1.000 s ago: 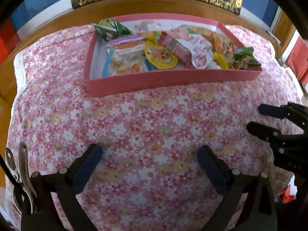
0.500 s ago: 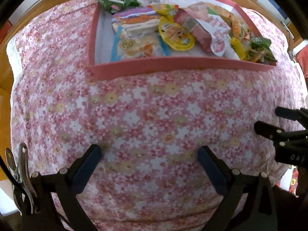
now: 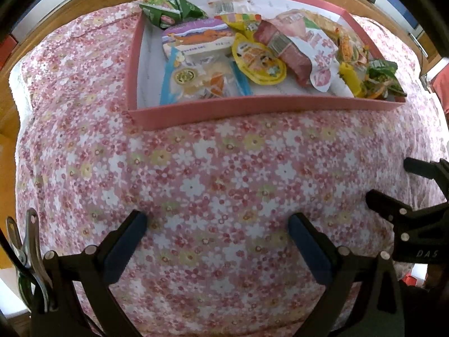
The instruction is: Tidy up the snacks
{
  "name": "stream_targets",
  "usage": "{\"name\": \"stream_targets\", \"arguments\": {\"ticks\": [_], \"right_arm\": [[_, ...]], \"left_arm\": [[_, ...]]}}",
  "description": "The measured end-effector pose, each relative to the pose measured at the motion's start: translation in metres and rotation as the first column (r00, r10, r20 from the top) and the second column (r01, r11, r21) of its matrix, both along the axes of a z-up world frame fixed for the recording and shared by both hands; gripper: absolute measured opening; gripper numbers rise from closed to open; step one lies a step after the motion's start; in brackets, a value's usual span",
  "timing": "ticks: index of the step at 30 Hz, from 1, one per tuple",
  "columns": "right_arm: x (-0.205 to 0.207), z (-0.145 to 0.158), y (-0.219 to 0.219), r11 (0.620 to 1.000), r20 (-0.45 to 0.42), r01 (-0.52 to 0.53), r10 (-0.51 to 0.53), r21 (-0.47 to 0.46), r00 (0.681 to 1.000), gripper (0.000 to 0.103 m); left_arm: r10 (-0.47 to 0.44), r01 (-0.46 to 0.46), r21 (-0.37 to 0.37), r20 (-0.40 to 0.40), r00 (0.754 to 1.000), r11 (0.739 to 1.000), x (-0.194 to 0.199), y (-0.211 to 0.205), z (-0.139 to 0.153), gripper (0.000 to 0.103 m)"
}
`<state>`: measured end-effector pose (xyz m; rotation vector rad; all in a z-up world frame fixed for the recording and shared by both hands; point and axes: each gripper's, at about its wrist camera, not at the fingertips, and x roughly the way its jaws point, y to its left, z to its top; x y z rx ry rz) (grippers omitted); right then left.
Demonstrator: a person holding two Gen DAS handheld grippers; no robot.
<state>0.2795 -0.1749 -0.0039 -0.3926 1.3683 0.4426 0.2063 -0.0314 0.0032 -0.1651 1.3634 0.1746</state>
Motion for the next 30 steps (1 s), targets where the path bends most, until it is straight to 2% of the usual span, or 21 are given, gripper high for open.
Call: {"name": "stream_targets", "arguments": {"ticks": [4, 6, 14, 30], "right_arm": [[-0.018, -0.002, -0.014, 1.0, 0.005, 0.01, -0.01, 0.003, 1.0, 0.103], [-0.021, -0.001, -0.016, 1.0, 0.002, 0.012, -0.012, 0.002, 1.0, 0.103], [-0.001, -0.006, -0.007, 1.0, -0.016, 0.002, -0.003, -0.007, 1.0, 0.103], [-0.001, -0.006, -0.008, 1.0, -0.003, 0.004, -0.004, 0.001, 1.0, 0.103]], "left_arm": [[-0.002, 0.002, 0.0, -0.001, 1.0, 1.0, 0.006, 0.001, 0.0, 0.103], [-0.003, 0.003, 0.001, -0.002, 1.0, 1.0, -0.006, -0.002, -0.001, 0.103], [-0.023, 0.023, -0.003, -0.012, 1.0, 1.0, 0.002, 0.001, 0.0, 0.103], [-0.013, 0.013, 0.0, 0.006, 1.0, 1.0, -0.002, 0.0, 0.0, 0.103]]}}
